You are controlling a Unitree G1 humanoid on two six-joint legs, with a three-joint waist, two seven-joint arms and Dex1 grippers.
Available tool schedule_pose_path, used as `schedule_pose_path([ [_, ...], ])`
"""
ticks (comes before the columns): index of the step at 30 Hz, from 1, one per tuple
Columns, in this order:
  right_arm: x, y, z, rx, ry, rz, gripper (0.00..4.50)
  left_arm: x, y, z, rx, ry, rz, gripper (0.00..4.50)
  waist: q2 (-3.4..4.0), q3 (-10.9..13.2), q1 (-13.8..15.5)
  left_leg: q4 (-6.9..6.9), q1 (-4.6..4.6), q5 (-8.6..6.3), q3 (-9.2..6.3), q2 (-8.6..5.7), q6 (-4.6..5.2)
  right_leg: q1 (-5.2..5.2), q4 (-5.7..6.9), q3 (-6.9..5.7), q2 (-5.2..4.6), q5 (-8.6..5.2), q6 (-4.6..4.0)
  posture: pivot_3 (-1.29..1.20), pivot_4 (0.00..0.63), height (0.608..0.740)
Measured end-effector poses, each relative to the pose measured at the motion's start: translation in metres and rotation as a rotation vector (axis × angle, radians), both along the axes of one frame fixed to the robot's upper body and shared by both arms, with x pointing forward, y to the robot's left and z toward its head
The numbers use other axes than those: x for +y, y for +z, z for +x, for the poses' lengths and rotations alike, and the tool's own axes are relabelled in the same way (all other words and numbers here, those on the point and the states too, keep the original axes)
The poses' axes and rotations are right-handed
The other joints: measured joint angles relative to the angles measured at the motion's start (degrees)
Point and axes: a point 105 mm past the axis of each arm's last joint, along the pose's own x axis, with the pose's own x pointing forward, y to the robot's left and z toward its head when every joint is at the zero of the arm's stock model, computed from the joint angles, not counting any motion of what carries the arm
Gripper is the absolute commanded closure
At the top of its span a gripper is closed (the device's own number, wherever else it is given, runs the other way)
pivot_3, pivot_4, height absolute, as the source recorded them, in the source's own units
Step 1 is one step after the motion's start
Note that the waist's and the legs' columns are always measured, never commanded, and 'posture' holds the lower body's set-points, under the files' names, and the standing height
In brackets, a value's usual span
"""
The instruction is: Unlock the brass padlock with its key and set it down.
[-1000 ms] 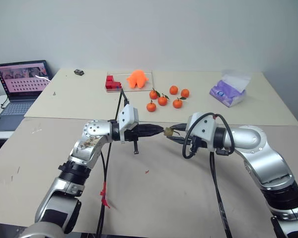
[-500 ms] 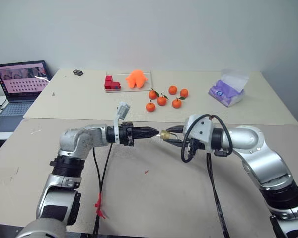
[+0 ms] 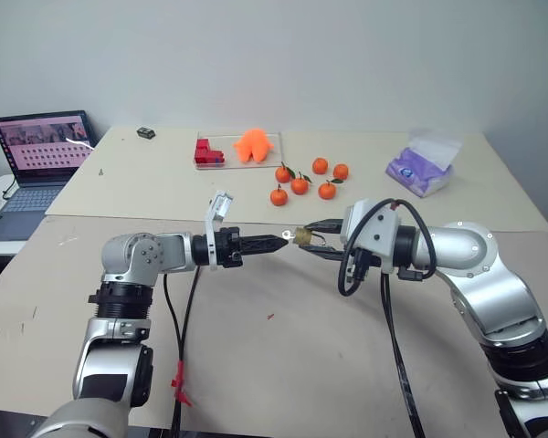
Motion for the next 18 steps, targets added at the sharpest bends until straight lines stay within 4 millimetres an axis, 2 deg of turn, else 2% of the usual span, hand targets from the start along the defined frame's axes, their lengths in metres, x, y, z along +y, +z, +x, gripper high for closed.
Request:
schedule_pose_path([
  [4,-0.001,0.000,0.001,-0.002,-0.002,-0.004,3.59,0.001,0.010,0.000,-0.014,-0.009,-0.030,1.59,0.00,0.00,0.02,-0.01,0.01,0.02,0.00,0.00,-0.03,0.00,0.00,0.00,-0.01,0.00,0.00,0.00,0.150,0.673],
  [10,-0.007,-0.005,0.003,-0.003,-0.011,-0.017,3.59,0.001,0.010,0.000,-0.009,-0.009,-0.027,1.59,0.00,0.00,0.08,-0.02,-0.01,0.06,0.00,-0.01,-0.11,0.00,0.00,-0.01,-0.02,0.00,0.00,0.00,0.150,0.673],
  [14,-0.016,-0.019,0.007,0.042,-0.042,-0.027,3.59,0.000,0.011,-0.001,-0.009,-0.016,-0.034,1.59,0.00,0.00,0.08,-0.02,-0.02,0.08,0.01,-0.03,-0.13,0.00,0.00,0.00,-0.04,0.00,0.00,0.00,0.150,0.673],
  [18,-0.021,-0.023,0.008,0.048,-0.052,-0.041,3.59,0.000,0.011,-0.001,-0.009,-0.018,-0.034,1.59,0.00,0.00,-0.02,-0.03,0.01,0.08,0.00,-0.02,-0.14,0.00,-0.01,0.01,-0.02,0.00,0.00,0.00,0.150,0.673],
])
